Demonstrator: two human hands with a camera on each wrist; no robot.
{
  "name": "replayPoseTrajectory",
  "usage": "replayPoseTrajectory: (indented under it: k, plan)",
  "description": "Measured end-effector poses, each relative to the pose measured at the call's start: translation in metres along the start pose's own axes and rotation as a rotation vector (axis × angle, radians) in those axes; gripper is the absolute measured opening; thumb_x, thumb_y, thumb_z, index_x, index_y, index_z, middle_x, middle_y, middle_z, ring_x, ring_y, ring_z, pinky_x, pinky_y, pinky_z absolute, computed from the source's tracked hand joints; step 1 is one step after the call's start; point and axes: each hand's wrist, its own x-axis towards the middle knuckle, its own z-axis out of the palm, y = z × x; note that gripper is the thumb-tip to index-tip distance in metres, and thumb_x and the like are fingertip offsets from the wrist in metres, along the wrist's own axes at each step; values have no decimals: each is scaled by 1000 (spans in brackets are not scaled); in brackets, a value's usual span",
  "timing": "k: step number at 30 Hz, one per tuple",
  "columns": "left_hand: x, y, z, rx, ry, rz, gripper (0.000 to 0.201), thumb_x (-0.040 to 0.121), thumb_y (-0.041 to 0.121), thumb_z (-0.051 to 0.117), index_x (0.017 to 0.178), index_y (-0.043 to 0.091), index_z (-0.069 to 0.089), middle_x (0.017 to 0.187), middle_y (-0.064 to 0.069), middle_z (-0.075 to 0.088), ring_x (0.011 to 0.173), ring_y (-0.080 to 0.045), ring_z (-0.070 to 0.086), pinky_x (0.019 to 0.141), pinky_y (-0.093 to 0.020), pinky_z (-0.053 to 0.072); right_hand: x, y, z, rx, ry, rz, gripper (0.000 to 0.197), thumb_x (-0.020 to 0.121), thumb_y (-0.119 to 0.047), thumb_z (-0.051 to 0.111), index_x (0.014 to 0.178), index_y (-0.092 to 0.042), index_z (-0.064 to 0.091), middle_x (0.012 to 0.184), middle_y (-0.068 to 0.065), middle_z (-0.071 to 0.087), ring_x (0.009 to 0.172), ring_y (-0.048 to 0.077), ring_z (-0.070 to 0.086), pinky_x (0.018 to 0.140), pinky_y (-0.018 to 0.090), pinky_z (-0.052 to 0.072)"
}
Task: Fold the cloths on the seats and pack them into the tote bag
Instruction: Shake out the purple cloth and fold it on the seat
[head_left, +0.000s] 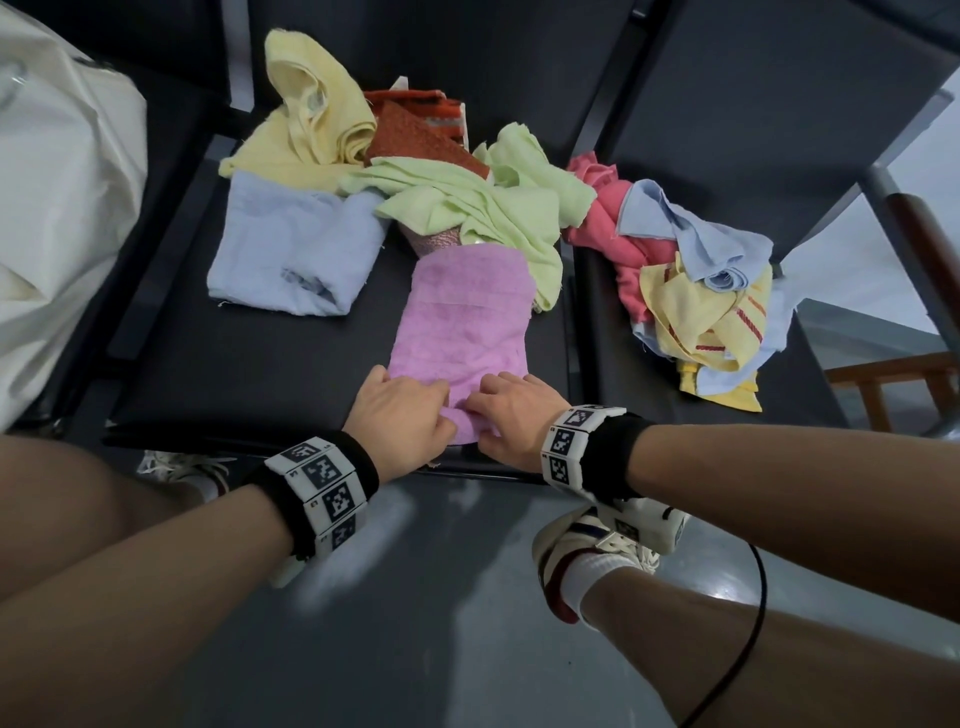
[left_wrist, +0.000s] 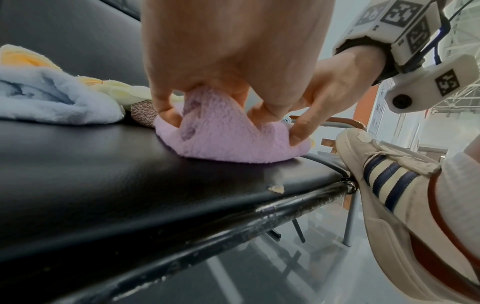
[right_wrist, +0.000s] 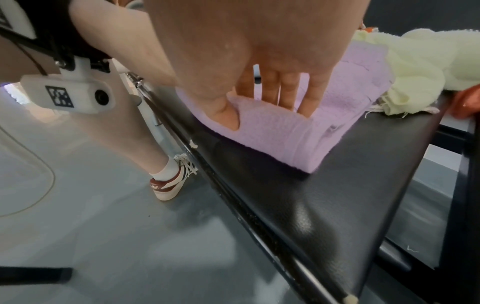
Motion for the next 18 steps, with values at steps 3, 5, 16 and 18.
replayPoseTrajectory:
  k: [3,5,16,18]
  plan:
    - [-1,-3,1,-31,115,41,19,81,29,60,98,21,64,99,1,61,95,-24,58,81,-38,33,3,0,1,35,-4,25,36,92,-33,50,125,-22,57,112,4,55,111,25,51,90,36,37]
    - [0,-5,1,-43,197,85,22,67,18,72,88,20,65,89,0,59,85,-26,58,73,-38,37,5,1,0,52,-28,47,35,94,-32,46,126,-22,57,112,4,55,111,25,51,91,37,37]
    - [-4,-4,1,63,33,188,35,72,32,63,103,16,67,98,1,62,96,-23,57,82,-40,38,1,-1,3,70,47,69,41,91,-30,50,129,-16,52,117,7,52,109,26,50,87,37,39]
    - [-3,-5,3,33,54,164,33,72,35,51,93,15,68,87,2,65,87,-23,60,79,-39,36,0,-1,4,46,85,51,45,82,-32,59,122,-15,48,115,3,52,106,24,51,85,35,38]
